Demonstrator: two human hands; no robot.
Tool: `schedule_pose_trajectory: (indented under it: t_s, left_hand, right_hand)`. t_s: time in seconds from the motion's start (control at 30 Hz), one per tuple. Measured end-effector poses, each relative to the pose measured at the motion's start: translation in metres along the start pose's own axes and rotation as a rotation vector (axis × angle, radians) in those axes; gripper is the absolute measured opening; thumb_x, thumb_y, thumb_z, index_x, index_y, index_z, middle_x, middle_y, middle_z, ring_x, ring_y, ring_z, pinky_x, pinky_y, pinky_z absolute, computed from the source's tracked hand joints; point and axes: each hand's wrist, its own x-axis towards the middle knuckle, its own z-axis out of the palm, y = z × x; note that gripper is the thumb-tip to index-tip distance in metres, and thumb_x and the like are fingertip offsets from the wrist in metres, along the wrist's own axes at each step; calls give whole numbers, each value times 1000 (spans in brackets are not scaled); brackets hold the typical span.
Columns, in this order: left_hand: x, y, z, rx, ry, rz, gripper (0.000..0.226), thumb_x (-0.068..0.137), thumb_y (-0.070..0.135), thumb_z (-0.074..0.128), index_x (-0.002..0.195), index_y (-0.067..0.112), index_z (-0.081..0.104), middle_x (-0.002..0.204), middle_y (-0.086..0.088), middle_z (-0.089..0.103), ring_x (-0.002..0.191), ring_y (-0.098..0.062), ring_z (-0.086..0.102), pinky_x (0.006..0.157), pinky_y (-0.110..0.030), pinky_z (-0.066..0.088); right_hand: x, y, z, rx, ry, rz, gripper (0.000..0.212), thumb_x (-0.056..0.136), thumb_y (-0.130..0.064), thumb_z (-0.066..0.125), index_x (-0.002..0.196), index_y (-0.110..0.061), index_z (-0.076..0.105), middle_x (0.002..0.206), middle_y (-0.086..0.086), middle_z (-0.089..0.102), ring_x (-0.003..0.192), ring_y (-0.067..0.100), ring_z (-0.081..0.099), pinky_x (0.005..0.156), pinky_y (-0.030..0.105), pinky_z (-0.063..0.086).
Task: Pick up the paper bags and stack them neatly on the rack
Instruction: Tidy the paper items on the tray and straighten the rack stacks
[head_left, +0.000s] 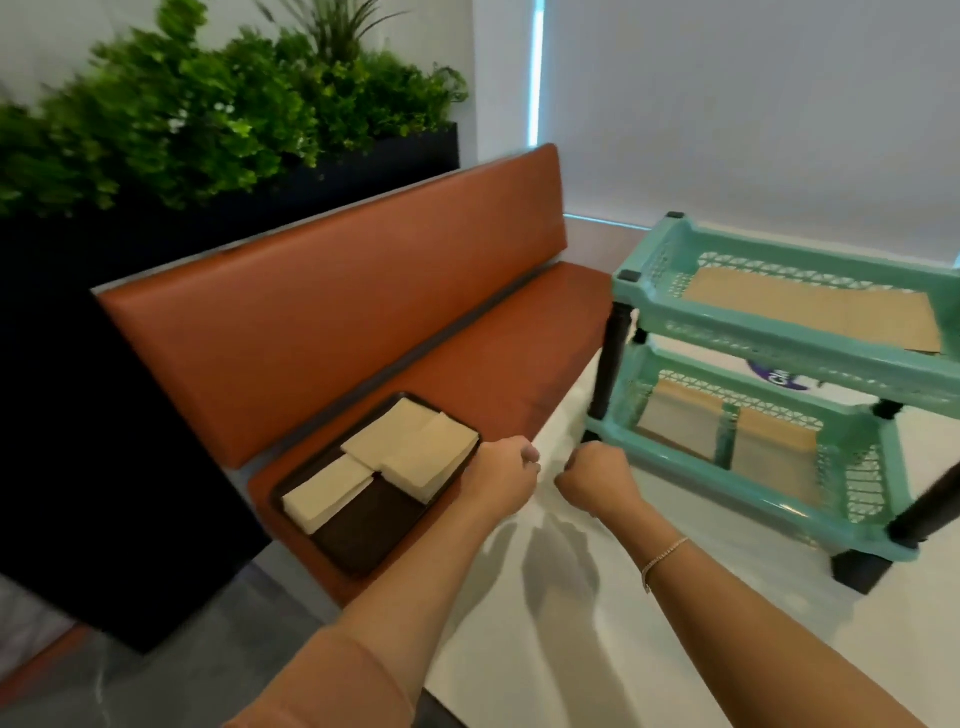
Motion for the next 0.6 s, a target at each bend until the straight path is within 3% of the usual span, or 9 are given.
schedule_pose_trajectory:
  t_s: [0.1, 0.2, 0.3, 0.43, 0.6]
  left_hand:
    - [5, -42, -21, 13, 37, -105, 23, 93, 23, 52, 112, 15, 64, 115, -6, 64, 107, -23, 57, 90, -31, 48]
    - [17, -89, -43, 41, 42, -215, 21, 93, 23, 52, 108, 16, 65, 116, -6, 64, 109, -25, 57, 90, -31, 48]
    - [34, -137, -63, 69, 31, -311, 20, 92, 20, 50, 102, 15, 66, 113, -7, 65, 106, -26, 58, 87, -32, 50]
    - [66, -211, -83, 96, -44, -427, 24, 93, 24, 54, 114, 15, 62, 122, -8, 60, 113, -25, 55, 92, -29, 47]
    - [106, -288, -98, 169, -156, -534, 37, 95, 24, 51, 128, 9, 52, 130, -13, 54, 121, -28, 51, 97, -32, 44]
  right_hand:
    - [4, -29, 18, -22, -62, -74, 20, 84, -17, 52, 65, -11, 50, 77, 9, 57, 69, 24, 55, 55, 26, 46]
    - [16, -57, 36, -69, -127, -135, 17, 86, -20, 51, 86, -8, 63, 90, 9, 62, 76, 23, 53, 61, 25, 41]
    - [33, -86, 55, -68, -169, -162, 10, 87, -16, 51, 81, -10, 57, 86, 8, 60, 76, 21, 53, 60, 23, 41]
    - [68, -134, 85, -44, -208, -196, 22, 87, -17, 54, 98, -1, 65, 97, 12, 67, 94, 27, 62, 77, 31, 53]
    - [116, -188, 130, -31, -307, -191, 28, 90, -17, 53, 113, -3, 62, 111, 13, 64, 102, 27, 60, 86, 34, 52]
